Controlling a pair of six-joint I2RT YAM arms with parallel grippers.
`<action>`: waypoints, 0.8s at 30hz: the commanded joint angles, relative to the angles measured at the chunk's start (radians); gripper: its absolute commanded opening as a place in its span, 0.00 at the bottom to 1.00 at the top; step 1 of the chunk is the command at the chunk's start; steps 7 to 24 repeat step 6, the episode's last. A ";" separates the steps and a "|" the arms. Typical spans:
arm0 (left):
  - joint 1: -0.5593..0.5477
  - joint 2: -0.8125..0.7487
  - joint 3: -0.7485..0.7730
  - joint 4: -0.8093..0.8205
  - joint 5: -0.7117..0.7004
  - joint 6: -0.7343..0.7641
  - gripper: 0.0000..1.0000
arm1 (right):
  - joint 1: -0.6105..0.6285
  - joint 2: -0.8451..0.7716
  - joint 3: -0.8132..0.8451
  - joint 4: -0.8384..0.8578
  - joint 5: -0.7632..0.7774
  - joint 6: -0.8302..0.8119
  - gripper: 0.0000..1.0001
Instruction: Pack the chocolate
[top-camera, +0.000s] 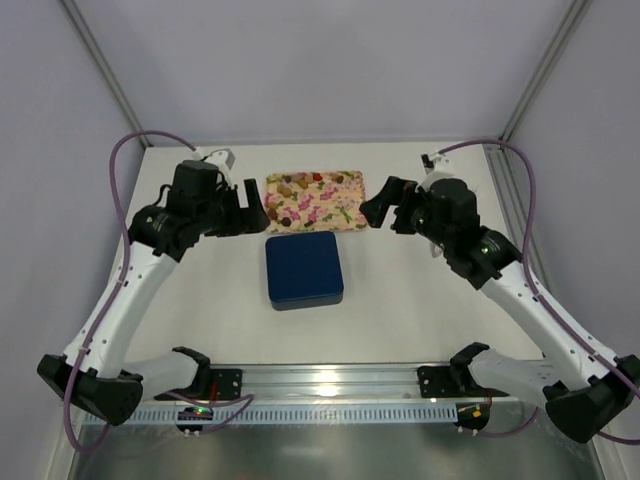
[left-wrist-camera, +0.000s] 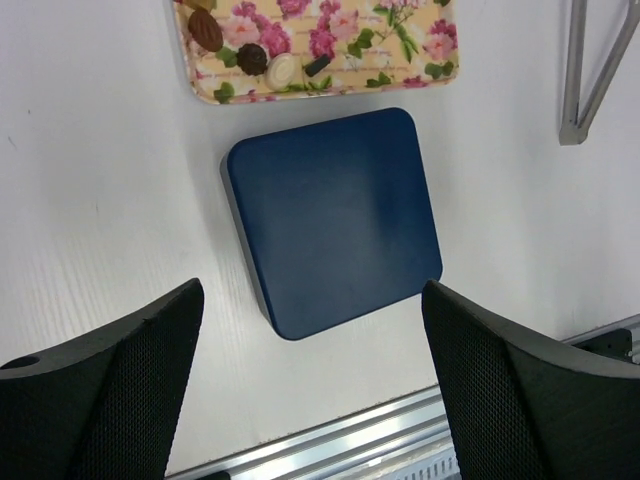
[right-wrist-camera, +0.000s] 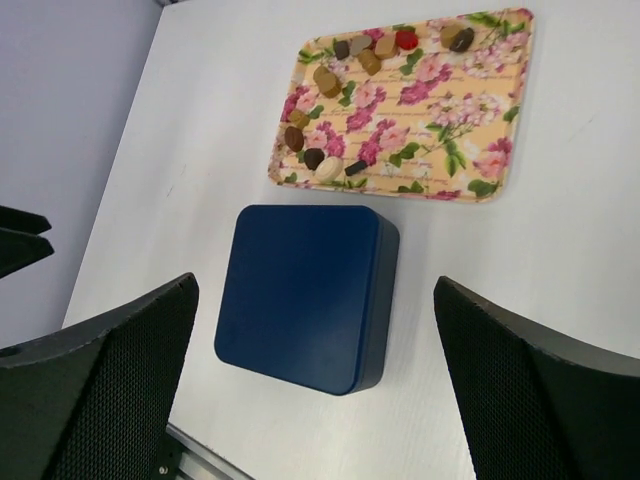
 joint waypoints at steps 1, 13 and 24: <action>0.000 -0.050 -0.022 0.008 0.038 0.010 0.88 | -0.003 -0.077 0.011 -0.082 0.104 -0.028 1.00; -0.001 -0.090 -0.048 0.005 0.052 0.009 0.88 | -0.005 -0.172 -0.035 -0.090 0.209 -0.014 1.00; -0.001 -0.090 -0.048 0.005 0.052 0.009 0.88 | -0.005 -0.172 -0.035 -0.090 0.209 -0.014 1.00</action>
